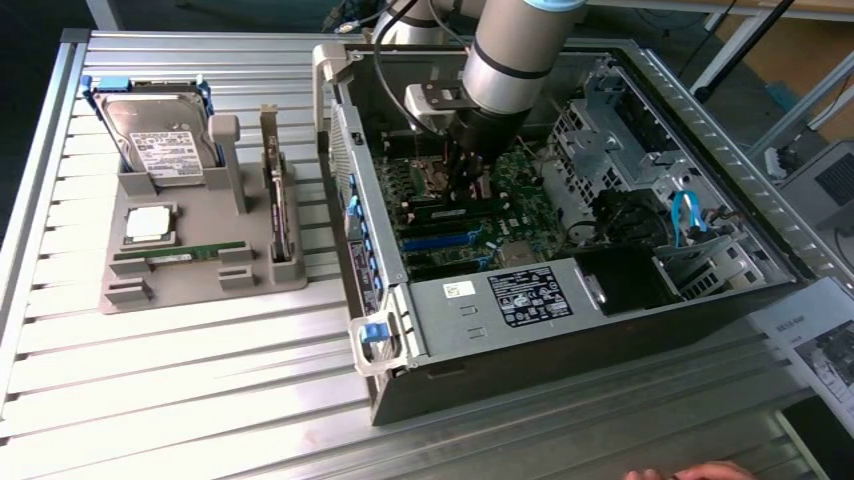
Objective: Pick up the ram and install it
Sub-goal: 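Press down the ram until it locks into place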
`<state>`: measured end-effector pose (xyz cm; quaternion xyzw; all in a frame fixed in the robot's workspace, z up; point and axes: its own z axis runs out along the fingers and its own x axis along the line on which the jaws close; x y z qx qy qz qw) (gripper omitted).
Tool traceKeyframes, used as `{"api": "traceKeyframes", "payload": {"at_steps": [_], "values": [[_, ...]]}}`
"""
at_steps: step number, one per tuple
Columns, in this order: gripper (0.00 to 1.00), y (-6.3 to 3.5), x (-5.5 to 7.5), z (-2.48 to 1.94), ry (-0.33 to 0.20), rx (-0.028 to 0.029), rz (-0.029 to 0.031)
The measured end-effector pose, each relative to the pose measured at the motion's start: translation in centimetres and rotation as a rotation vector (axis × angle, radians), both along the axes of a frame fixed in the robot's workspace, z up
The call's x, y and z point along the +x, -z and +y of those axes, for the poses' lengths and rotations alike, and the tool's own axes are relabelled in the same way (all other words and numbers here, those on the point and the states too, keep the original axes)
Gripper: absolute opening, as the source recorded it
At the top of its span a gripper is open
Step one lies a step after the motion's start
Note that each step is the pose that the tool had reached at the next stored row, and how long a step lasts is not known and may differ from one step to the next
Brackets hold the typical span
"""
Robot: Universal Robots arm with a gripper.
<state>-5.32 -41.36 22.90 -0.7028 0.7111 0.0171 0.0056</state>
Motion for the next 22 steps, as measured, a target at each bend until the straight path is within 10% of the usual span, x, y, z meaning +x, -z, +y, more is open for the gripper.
{"api": "traceKeyframes", "payload": {"at_steps": [22], "values": [[0.1,-1.94,0.0,0.0,0.0,0.0001,-0.0001]]}}
